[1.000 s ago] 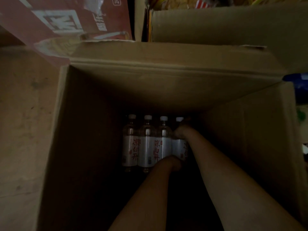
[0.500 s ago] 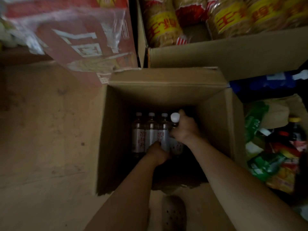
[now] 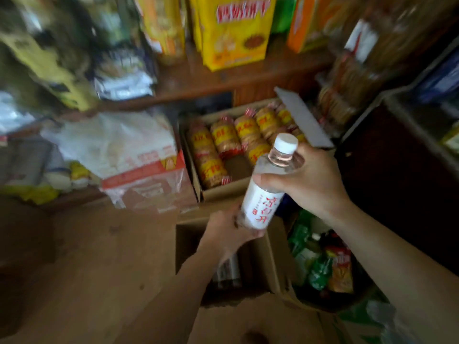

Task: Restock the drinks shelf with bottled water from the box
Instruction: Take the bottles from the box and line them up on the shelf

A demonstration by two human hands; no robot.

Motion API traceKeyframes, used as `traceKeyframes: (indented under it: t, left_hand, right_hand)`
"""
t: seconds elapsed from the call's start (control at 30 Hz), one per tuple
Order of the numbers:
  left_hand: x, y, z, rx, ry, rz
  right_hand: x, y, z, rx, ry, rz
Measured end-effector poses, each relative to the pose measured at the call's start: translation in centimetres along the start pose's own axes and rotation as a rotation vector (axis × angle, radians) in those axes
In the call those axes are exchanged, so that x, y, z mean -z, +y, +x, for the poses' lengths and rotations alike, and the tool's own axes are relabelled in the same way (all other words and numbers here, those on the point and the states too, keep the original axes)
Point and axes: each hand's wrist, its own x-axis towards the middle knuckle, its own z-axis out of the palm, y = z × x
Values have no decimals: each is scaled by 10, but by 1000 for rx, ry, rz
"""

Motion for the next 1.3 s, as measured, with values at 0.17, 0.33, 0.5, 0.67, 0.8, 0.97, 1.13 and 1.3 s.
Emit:
traceKeyframes:
  t: [0.17,0.33,0.5,0.67,0.8,0.97,1.13,1.3]
  left_hand:
    - [1,138,-36,-243,-145,-11]
    - [-38,264,-72,-413,-326,26]
    - [-119,365,-125,-575,-457,78]
    - [-225,427,-193,-715,-684,125]
    - [-306,454,-240,-752,-788,186]
    - [-405,483,-286,-712,-918,245]
    - [-484,495,-309,-756,-970,267]
    - [-547,503,-325,-840,-959,290]
  right_hand:
    - [117,-88,-40,38,94,179]
    - [233,-144,-93,117,274,208]
    - [345,-166,-179,128,531,126]
    - [439,-146,-281,77,754,92]
    - [495,-120,-352,23,875,72]
    - [562,-83,-416,-29,1019,72]
    - [610,-47,-446,-73,1110,-11]
    - [649,-11,-462,-123,1172,-61]
